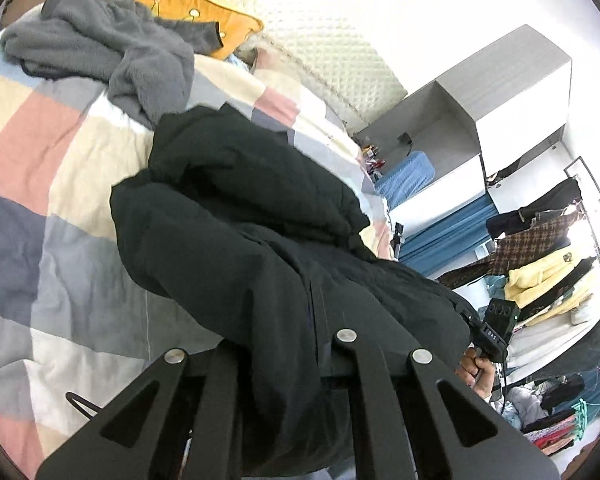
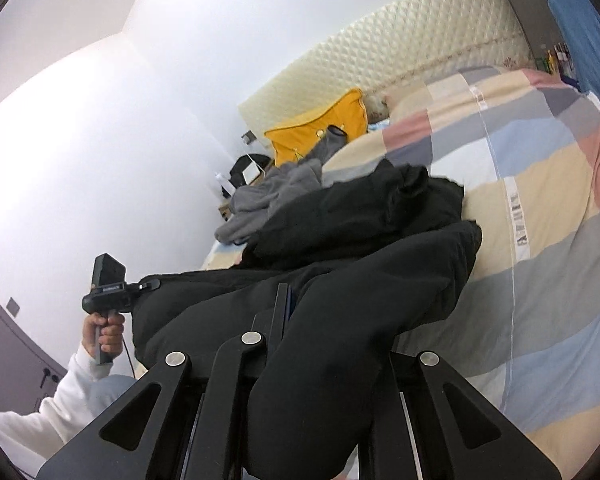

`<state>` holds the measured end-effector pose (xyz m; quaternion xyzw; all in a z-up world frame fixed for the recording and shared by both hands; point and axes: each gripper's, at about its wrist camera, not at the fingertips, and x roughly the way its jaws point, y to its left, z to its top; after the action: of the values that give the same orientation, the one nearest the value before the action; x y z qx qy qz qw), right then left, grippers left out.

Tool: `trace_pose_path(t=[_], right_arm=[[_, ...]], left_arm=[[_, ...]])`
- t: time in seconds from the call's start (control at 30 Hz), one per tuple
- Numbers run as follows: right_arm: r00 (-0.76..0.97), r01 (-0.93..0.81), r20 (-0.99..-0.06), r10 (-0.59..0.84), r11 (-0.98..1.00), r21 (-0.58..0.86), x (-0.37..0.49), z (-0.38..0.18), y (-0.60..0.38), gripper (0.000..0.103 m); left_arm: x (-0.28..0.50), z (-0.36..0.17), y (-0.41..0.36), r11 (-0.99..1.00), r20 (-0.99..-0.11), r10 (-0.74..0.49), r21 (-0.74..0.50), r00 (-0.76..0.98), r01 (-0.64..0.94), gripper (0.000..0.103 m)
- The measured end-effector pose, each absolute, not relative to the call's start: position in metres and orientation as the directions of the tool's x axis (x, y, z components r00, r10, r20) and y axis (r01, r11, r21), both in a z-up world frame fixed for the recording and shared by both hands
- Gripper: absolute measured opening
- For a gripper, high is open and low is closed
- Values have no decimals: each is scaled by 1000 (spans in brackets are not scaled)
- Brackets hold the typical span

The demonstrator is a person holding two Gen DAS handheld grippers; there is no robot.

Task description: Fold large clothes

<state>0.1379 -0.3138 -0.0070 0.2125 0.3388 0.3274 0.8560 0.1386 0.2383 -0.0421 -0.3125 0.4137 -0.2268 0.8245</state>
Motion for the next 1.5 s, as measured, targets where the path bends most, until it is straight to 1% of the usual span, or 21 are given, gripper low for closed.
trace_pose_path(t=[0.2, 0.33, 0.57, 0.67, 0.77, 0.9, 1.1, 1.23, 1.3, 1.4, 1.5], right_arm=[[601, -401, -405, 689, 698, 593, 118, 22, -310, 8], [629, -403, -365, 686, 689, 602, 84, 29, -313, 8], [690, -395, -292, 662, 683, 615, 22, 39, -321, 8], [706, -380, -265, 657, 667, 640, 21, 38, -326, 8], [716, -357, -270, 644, 670, 651, 43, 34, -328, 8], [723, -326, -282, 630, 672, 665, 82, 32, -328, 8], [717, -237, -335, 611, 667, 707, 164, 20, -332, 8], [713, -158, -402, 574, 691, 706, 221, 4, -333, 8], [699, -116, -432, 569, 687, 718, 247, -8, -333, 8], [667, -46, -510, 543, 713, 700, 291, -31, -330, 8], [636, -1, -565, 527, 732, 681, 320, -52, -326, 8]], left_arm=[[123, -16, 244, 693, -548, -625, -718, 556, 72, 7], [103, -9, 246, 683, -556, -624, -729, 549, 38, 7], [62, -1, 249, 635, -538, -655, -772, 531, 0, 7], [62, 2, 249, 631, -540, -659, -776, 524, -6, 7], [78, 0, 248, 638, -554, -662, -770, 505, -9, 8], [112, -5, 251, 642, -566, -666, -767, 486, -14, 8], [182, -17, 256, 655, -608, -656, -753, 448, -64, 10], [222, -26, 257, 654, -626, -638, -748, 448, -114, 12], [244, -33, 256, 667, -649, -617, -731, 446, -140, 12], [271, -45, 256, 682, -679, -590, -709, 438, -181, 13], [298, -59, 255, 698, -715, -559, -679, 419, -227, 14]])
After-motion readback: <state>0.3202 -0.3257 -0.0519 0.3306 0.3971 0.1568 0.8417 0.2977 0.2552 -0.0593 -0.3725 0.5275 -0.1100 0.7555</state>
